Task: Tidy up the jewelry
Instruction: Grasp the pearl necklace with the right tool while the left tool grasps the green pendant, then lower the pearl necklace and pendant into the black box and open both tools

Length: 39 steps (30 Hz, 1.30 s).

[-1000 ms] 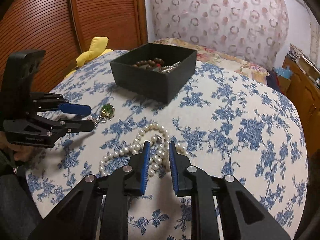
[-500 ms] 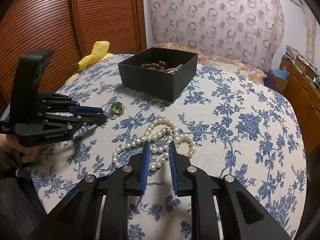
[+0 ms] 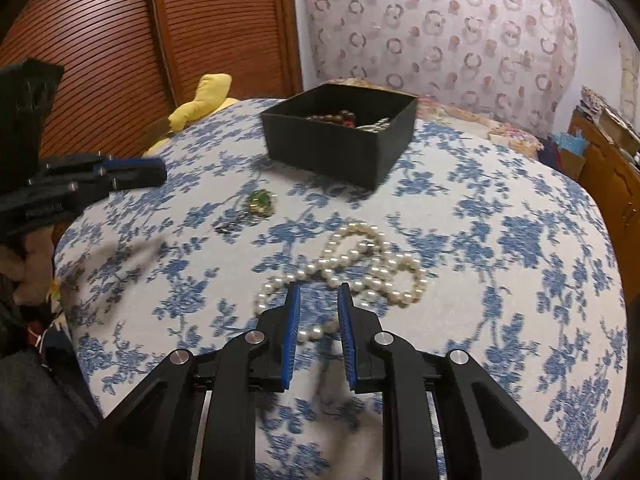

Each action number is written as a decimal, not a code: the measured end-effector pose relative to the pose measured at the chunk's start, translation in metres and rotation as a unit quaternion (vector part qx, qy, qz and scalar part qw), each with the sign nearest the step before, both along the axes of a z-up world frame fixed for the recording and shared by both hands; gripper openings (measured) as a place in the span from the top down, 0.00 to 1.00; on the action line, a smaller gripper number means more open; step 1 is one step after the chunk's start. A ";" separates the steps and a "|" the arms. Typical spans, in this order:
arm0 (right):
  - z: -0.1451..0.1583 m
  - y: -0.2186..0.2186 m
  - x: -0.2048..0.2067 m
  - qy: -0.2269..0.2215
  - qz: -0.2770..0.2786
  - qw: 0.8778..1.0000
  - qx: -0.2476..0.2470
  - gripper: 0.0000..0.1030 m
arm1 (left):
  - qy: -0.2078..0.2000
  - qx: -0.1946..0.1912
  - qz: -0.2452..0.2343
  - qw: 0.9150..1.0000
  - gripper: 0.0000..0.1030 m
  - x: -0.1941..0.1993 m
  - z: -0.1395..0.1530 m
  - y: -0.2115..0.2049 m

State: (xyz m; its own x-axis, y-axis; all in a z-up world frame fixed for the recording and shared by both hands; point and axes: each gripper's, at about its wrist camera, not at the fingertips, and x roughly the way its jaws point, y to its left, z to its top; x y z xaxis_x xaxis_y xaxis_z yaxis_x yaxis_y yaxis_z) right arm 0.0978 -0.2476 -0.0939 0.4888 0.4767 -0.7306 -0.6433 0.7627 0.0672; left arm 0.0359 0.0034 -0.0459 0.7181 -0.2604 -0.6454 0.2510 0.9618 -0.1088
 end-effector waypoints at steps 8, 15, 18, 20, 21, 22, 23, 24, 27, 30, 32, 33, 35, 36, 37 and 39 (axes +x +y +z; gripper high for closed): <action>-0.009 0.022 -0.004 0.015 0.032 0.999 -0.012 0.80 | -0.011 -0.003 0.003 1.000 0.87 -0.005 0.008 0.006; -0.013 0.030 -0.005 0.010 0.043 0.999 -0.025 0.85 | -0.012 -0.001 0.003 1.000 0.87 -0.005 0.008 0.007; -0.013 0.029 -0.004 0.013 0.049 0.999 -0.020 0.92 | -0.016 0.000 0.004 1.000 0.87 -0.005 0.010 0.007; -0.012 0.028 -0.003 0.009 0.045 0.999 -0.019 0.92 | -0.019 0.002 0.004 1.000 0.87 -0.005 0.012 0.007; -0.007 0.026 -0.002 0.002 0.043 0.999 -0.016 0.92 | -0.020 0.003 0.004 1.000 0.87 -0.004 0.013 0.006; -0.002 0.023 0.000 -0.003 0.040 0.999 -0.012 0.92 | -0.022 0.005 0.005 1.000 0.87 -0.003 0.014 0.005; 0.004 0.022 0.002 -0.009 0.036 0.999 -0.007 0.92 | -0.024 0.007 0.005 1.000 0.87 -0.002 0.016 0.004; 0.013 0.020 0.004 -0.019 0.031 0.999 0.000 0.92 | -0.025 0.009 0.005 1.000 0.87 -0.001 0.018 0.003; 0.035 0.015 0.011 -0.043 0.022 0.999 0.011 0.92 | -0.030 0.011 0.005 0.999 0.87 0.005 0.023 0.002; 0.060 0.011 0.018 -0.072 0.013 0.997 0.021 0.92 | -0.036 0.013 0.005 0.999 0.87 0.012 0.028 0.000; 0.076 0.009 0.022 -0.091 0.009 0.995 0.025 0.92 | -0.041 0.014 0.005 0.999 0.87 0.015 0.032 -0.001; 0.086 0.008 0.025 -0.103 0.007 0.994 0.028 0.92 | -0.043 0.015 0.004 0.999 0.87 0.018 0.034 -0.002; 0.099 0.007 0.028 -0.118 0.005 0.992 0.032 0.92 | -0.045 0.014 0.003 0.999 0.87 0.024 0.037 -0.004; 0.106 0.007 0.030 -0.126 0.004 0.991 0.035 0.92 | -0.046 0.014 0.003 0.999 0.87 0.025 0.039 -0.005; 0.112 0.007 0.031 -0.131 0.003 0.991 0.037 0.92 | -0.048 0.014 0.002 0.999 0.87 0.027 0.040 -0.005; 0.122 0.007 0.035 -0.142 0.001 0.989 0.043 0.92 | -0.051 0.015 0.001 0.999 0.87 0.032 0.042 -0.008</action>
